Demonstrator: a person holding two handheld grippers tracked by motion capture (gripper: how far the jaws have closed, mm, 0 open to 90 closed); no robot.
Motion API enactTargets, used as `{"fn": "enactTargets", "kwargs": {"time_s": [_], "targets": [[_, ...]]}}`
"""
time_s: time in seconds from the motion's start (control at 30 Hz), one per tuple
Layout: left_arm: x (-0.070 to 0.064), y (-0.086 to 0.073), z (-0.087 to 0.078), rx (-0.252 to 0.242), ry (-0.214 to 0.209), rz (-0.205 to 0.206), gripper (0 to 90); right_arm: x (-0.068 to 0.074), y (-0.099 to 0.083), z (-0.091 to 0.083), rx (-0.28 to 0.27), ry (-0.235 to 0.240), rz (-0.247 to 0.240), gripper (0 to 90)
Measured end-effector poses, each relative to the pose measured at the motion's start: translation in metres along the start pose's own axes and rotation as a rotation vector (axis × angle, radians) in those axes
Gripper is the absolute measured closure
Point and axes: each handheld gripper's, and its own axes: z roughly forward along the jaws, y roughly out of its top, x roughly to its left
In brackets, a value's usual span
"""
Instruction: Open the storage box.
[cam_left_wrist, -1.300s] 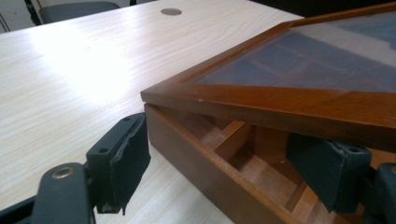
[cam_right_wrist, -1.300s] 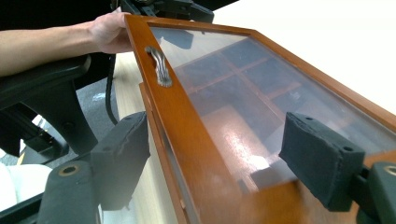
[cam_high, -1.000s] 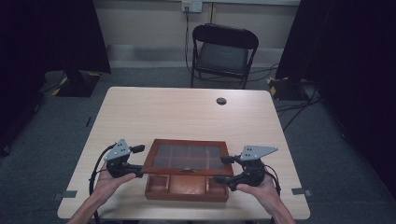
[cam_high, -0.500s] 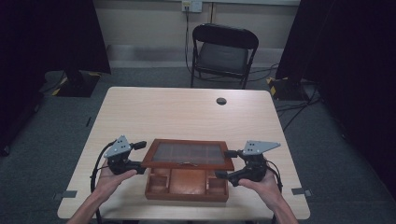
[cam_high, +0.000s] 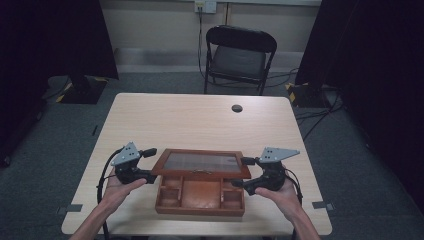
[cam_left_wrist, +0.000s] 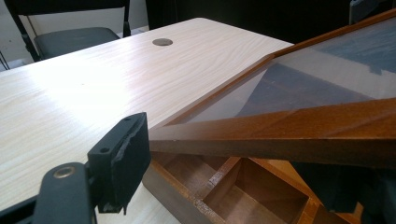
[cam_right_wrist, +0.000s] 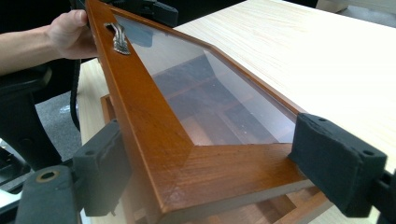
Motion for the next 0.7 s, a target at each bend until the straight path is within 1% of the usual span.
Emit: {"fn": "enactTargets", "kwargs": {"time_s": [0.03, 0.1, 0.13, 0.2, 0.27, 0.3, 0.37, 0.43, 0.5, 0.53, 0.6, 0.7], "targets": [[0.000, 0.000, 0.000, -0.001, 0.002, -0.001, 21.5, 0.000, 0.000, 0.000, 0.001, -0.005, 0.002, 15.2], [0.001, 0.001, 0.000, 0.002, 0.004, 0.010, 21.5, -0.001, 0.000, 0.001, 0.003, -0.002, 0.000, 14.9], [0.001, 0.001, 0.000, -0.002, 0.003, 0.006, 21.5, -0.002, 0.000, 0.002, -0.002, 0.001, 0.003, 15.5], [0.002, 0.003, 0.001, 0.001, 0.000, 0.004, 21.2, -0.004, 0.000, 0.003, -0.004, -0.007, 0.004, 15.7], [0.002, 0.005, 0.000, 0.006, 0.000, 0.016, 21.5, -0.007, 0.000, 0.004, -0.009, -0.003, 0.010, 14.9], [0.003, 0.006, 0.000, 0.007, 0.001, 0.020, 21.6, -0.007, 0.001, 0.004, -0.010, 0.000, 0.015, 16.1], [0.004, 0.008, 0.002, 0.004, -0.004, 0.016, 21.5, -0.008, 0.001, 0.003, -0.020, -0.020, 0.002, 20.7], [0.003, 0.008, 0.004, 0.007, -0.010, 0.015, 22.3, -0.011, 0.002, 0.004, -0.019, -0.017, 0.010, 20.4], [0.004, 0.008, 0.005, 0.002, -0.017, 0.011, 24.0, -0.013, 0.002, 0.004, -0.017, -0.019, 0.019, 20.7], [0.004, 0.008, 0.005, -0.002, -0.028, 0.006, 25.1, -0.014, 0.002, 0.004, -0.019, -0.022, 0.023, 20.6], [0.003, 0.007, 0.006, -0.005, -0.046, 0.002, 34.5, -0.016, 0.002, 0.004, -0.023, -0.009, 0.030, 21.5], [0.003, 0.007, 0.007, -0.011, -0.044, -0.003, 35.8, -0.017, 0.004, 0.004, -0.024, -0.003, 0.025, 22.6]]}}
